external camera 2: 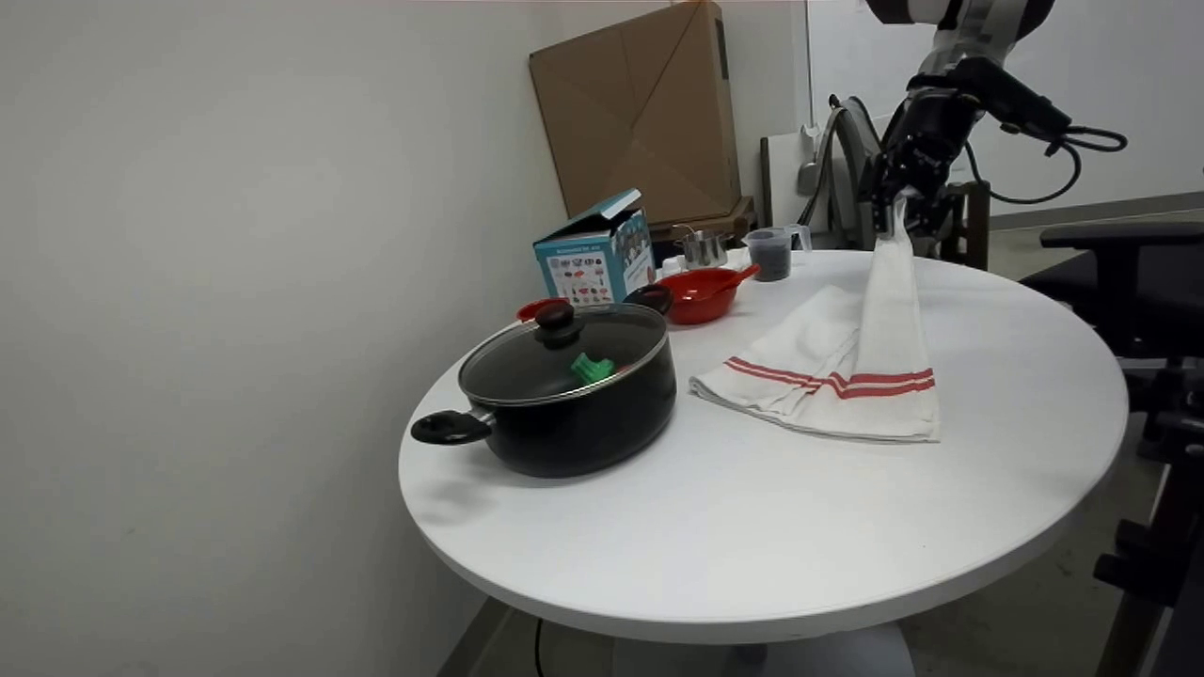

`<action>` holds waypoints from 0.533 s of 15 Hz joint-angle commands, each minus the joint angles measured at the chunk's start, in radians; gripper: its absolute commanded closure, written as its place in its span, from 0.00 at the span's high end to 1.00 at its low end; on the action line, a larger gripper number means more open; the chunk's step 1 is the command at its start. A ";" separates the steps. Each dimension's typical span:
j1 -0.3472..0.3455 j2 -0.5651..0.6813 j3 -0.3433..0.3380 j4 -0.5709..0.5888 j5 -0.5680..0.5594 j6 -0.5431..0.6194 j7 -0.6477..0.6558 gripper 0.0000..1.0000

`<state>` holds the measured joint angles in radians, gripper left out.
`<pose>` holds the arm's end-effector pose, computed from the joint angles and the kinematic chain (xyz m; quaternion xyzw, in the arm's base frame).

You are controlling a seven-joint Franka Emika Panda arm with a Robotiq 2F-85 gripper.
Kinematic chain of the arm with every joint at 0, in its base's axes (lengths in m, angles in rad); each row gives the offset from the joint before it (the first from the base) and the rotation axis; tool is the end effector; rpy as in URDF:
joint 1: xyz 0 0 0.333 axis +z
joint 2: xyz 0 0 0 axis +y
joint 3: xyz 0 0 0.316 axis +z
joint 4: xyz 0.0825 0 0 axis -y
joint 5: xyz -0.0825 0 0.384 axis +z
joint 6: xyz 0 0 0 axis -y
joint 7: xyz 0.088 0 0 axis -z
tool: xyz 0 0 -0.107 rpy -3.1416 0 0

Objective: Fold the towel on the table

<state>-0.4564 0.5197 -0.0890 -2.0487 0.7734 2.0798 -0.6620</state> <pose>0.4841 -0.2539 0.1600 -0.9197 0.2041 0.0360 0.3335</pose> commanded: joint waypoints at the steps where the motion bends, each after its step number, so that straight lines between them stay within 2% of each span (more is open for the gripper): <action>1: -0.026 0.083 -0.022 0.121 0.049 -0.094 0.059 0.06; 8: -0.032 0.127 -0.035 0.223 0.066 -0.116 0.153 0.06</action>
<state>-0.4981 0.6154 -0.1135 -1.8878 0.8249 1.9953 -0.5574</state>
